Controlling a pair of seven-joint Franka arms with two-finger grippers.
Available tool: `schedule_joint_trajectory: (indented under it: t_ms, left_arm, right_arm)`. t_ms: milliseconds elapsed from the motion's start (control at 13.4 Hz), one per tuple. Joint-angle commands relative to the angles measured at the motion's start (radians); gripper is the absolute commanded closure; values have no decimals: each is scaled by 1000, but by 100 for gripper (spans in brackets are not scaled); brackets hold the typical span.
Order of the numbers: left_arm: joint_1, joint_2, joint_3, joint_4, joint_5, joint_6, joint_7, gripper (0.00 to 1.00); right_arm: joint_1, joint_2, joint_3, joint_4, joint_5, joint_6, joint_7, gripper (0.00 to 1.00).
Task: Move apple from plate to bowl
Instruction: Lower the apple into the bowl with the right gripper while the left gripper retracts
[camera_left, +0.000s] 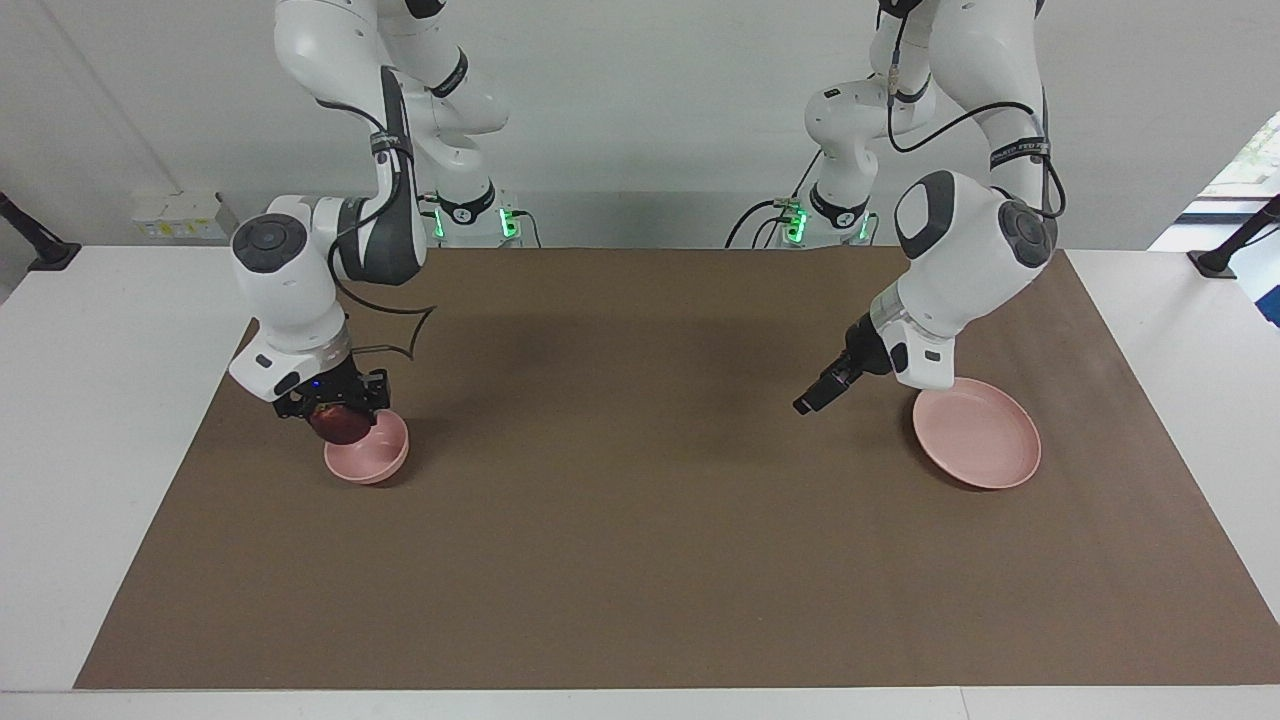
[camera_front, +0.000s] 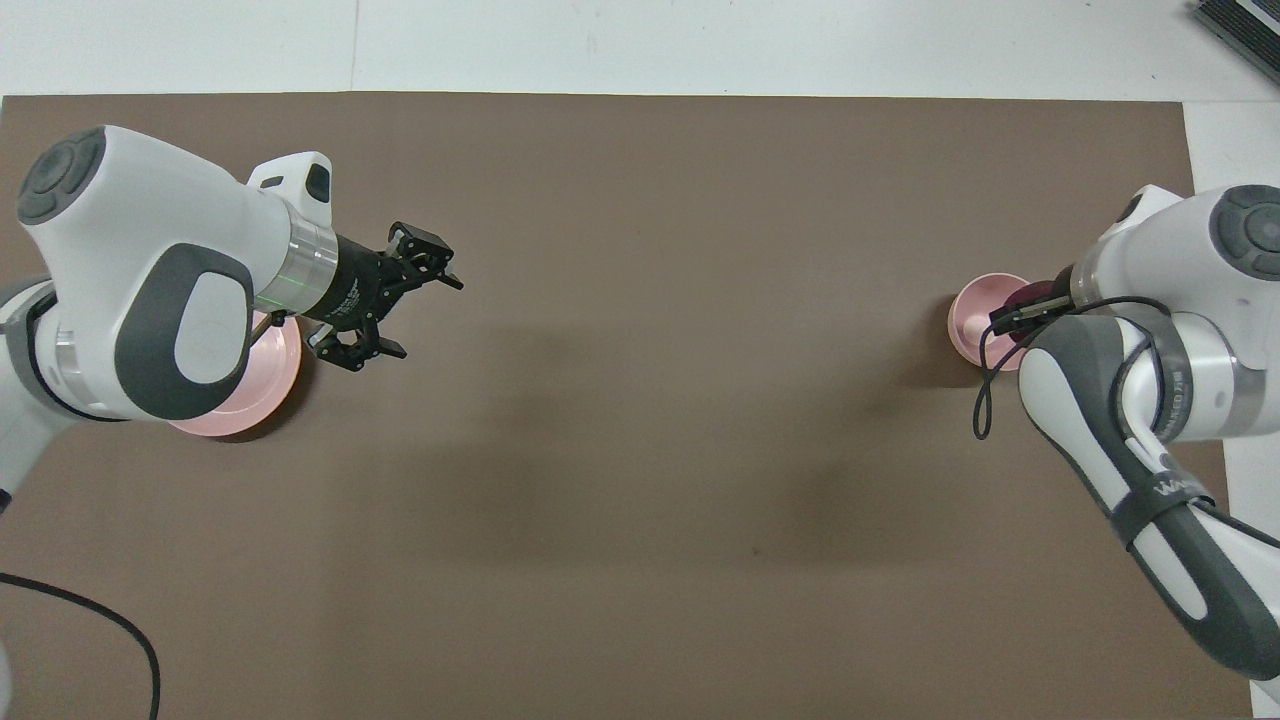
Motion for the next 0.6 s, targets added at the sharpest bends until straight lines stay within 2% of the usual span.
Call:
schedule_joint_trajectory:
  t_ms: [0,224,522]
  left_arm:
    - [40,-10,6,-4,21,-13,11,0]
    - [92,-13,9,12,27,-4,15,0]
    - [135,-56,38,72,33,-22,41,0]
  right_arm:
    - [-11,23,6,25,-22,39,1,100]
    - [-11,53,6,30,-13,75,1,100]
    - [1,55,6,16,-5,52,5,100]
